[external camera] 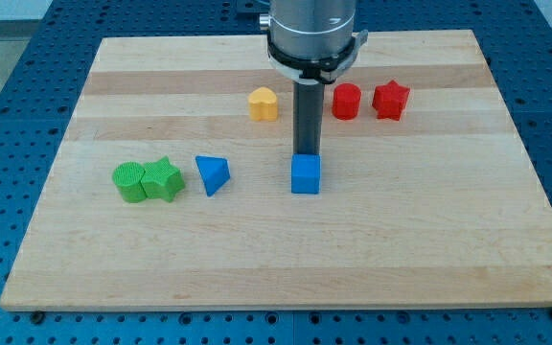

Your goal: Point your arm towards green circle

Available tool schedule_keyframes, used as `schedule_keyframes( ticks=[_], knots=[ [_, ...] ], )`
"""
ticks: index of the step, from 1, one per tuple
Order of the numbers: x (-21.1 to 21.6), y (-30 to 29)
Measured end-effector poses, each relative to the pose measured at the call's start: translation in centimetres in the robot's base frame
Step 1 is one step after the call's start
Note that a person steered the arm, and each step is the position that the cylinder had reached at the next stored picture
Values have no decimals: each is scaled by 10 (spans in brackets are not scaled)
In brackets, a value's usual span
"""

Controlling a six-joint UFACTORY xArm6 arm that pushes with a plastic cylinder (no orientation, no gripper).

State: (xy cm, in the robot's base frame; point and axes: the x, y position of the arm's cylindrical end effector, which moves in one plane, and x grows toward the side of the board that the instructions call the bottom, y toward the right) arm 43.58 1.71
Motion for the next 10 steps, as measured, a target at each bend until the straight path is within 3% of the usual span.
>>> schedule_keyframes(
  ticks=[5,7,10],
  knots=[
    [-6,-176],
    [-3,-180],
    [8,-248]
  ],
)
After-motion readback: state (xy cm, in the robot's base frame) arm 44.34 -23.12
